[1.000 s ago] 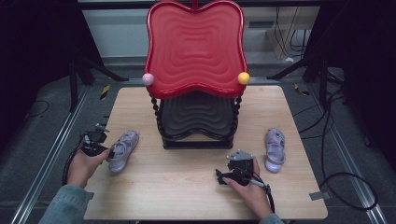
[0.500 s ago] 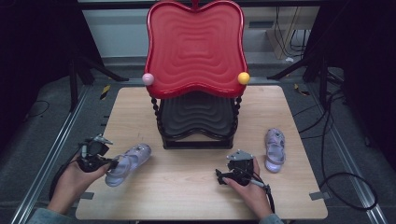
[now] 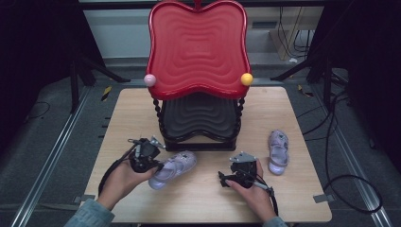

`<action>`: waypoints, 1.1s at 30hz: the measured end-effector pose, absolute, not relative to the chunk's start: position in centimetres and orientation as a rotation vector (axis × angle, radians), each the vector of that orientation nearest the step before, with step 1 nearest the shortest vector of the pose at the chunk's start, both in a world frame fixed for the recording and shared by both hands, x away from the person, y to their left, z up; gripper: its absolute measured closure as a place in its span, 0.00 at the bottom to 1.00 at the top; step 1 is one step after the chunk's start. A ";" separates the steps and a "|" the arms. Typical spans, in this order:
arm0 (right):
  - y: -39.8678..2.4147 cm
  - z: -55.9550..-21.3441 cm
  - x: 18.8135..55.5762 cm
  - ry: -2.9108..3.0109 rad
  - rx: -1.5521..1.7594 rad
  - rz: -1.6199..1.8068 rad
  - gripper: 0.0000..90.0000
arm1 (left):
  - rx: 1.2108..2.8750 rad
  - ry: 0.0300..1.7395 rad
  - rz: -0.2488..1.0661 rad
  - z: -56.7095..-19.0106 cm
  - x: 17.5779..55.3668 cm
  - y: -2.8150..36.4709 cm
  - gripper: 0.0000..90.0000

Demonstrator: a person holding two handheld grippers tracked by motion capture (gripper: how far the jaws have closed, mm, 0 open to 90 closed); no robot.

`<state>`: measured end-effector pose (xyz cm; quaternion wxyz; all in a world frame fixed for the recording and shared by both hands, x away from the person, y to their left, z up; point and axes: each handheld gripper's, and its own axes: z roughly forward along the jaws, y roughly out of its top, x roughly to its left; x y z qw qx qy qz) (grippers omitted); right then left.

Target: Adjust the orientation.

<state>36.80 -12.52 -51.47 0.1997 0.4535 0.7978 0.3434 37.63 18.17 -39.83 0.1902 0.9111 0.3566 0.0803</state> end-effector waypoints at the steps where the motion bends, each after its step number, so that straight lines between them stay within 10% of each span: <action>1: -12.5 -51.5 36.8 2.231 1.267 0.960 0.04 | 2.566 0.997 0.222 -40.0 37.7 17.7 0.91; 23: -12.5 -51.5 36.8 2.232 1.264 0.961 0.04 | 2.710 0.936 0.169 -43.9 37.1 15.1 0.89; 33: -12.6 -51.5 36.8 2.235 1.260 0.962 0.04 | 2.645 0.960 0.257 -43.0 36.1 15.6 0.60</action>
